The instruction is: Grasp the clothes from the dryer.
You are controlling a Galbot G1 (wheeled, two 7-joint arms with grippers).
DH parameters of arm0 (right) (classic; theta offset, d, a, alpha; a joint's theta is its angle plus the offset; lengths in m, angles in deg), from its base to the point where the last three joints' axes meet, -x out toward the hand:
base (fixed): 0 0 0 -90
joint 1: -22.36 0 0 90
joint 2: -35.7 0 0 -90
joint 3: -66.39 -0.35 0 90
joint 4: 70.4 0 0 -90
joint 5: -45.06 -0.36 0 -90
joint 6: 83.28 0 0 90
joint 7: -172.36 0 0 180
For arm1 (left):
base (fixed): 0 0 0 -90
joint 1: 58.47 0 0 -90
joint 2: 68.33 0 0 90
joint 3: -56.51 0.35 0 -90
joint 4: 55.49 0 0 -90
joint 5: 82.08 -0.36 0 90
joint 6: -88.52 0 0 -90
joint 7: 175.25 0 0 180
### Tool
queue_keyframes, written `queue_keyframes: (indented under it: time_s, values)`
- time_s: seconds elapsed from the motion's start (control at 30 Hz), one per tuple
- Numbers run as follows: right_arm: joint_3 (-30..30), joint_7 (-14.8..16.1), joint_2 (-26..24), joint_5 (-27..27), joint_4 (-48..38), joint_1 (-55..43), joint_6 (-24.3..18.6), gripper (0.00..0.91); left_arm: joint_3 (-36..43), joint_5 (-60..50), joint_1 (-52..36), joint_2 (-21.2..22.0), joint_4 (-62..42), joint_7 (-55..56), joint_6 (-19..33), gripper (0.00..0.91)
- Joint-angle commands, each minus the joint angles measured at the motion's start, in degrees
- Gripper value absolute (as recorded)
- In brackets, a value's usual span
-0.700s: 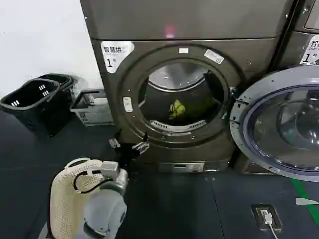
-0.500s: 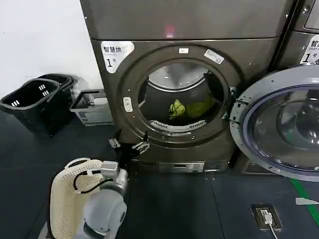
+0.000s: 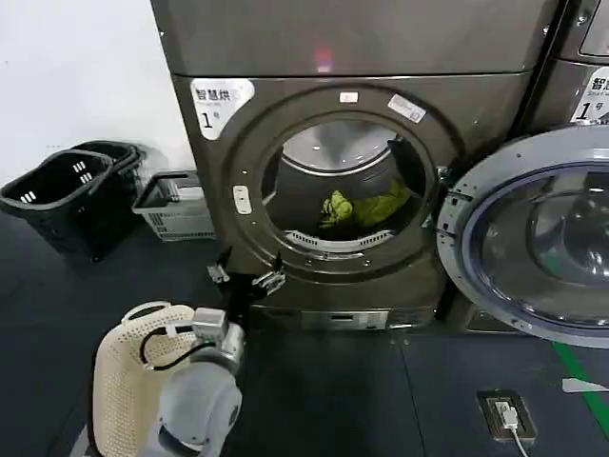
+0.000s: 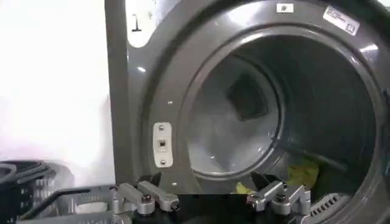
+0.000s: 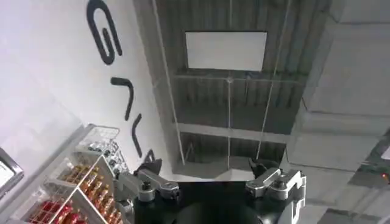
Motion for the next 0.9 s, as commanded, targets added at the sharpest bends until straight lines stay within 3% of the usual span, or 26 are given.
queue_keyframes:
  time_s: [0.03, 0.9]
  values:
    - [0.0, 0.0, 0.0, -0.1, 0.0, 0.0, 0.1, 0.907, 0.0, 0.0, 0.0, 0.0, 0.0, 0.0, 0.0, 0.907]
    - [0.4, 0.5, 0.2, 0.1, 0.4, -0.2, 0.3, 0.907, -0.2, 0.1, 1.0, -0.3, 1.0, -0.3, 0.0, 0.907]
